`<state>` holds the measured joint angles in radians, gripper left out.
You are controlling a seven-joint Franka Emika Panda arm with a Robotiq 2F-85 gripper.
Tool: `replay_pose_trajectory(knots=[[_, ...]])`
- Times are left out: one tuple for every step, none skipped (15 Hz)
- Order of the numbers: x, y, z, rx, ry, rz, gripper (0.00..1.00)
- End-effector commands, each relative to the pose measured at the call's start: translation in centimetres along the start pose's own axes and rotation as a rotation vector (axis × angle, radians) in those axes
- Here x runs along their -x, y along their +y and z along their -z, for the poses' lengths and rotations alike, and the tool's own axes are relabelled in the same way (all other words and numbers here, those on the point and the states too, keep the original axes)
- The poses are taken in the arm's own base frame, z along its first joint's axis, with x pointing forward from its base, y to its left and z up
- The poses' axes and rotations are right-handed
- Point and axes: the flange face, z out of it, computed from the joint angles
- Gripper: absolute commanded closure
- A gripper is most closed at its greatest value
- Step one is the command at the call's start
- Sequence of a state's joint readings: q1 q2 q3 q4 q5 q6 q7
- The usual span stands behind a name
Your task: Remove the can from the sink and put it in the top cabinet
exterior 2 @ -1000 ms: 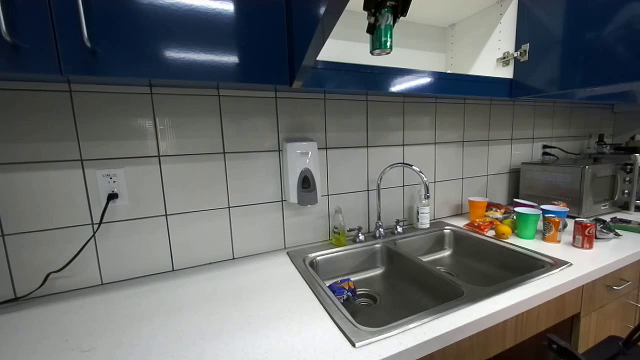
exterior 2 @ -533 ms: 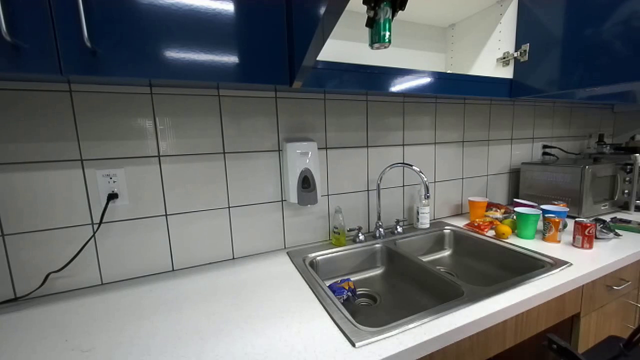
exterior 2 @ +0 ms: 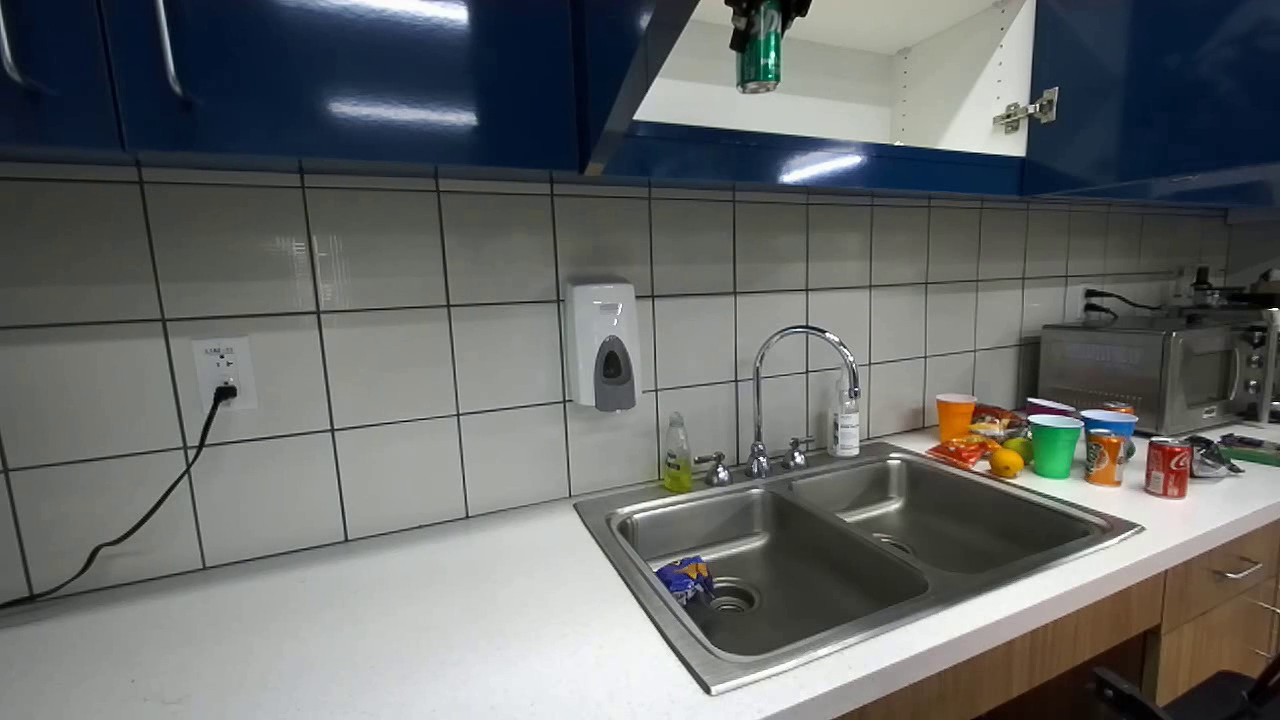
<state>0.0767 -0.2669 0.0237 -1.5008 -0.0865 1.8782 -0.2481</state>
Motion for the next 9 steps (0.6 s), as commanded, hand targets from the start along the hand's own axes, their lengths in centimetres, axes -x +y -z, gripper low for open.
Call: replay_pose_trajectory(knots=[[-1.0, 1.1, 0.5, 0.008, 0.007, 0.028, 0.6], [-1.1, 1.4, 0.4, 0.006, 0.006, 0.028, 0.6], [-1.3, 1.6, 0.3, 0.005, 0.006, 0.03, 0.6], [-1.4, 1.8, 0.2, 0.005, 0.005, 0.029, 0.6], [-1.6, 2.0, 0.1, 0.007, 0.006, 0.03, 0.6], [-1.7, 2.2, 0.0, 0.012, 0.008, 0.03, 0.6], [-1.9, 2.5, -0.1, 0.015, 0.01, 0.03, 0.6], [-2.1, 2.7, -0.3, 0.012, 0.011, 0.031, 0.6], [-2.3, 2.9, -0.5, 0.014, 0.012, 0.032, 0.6]])
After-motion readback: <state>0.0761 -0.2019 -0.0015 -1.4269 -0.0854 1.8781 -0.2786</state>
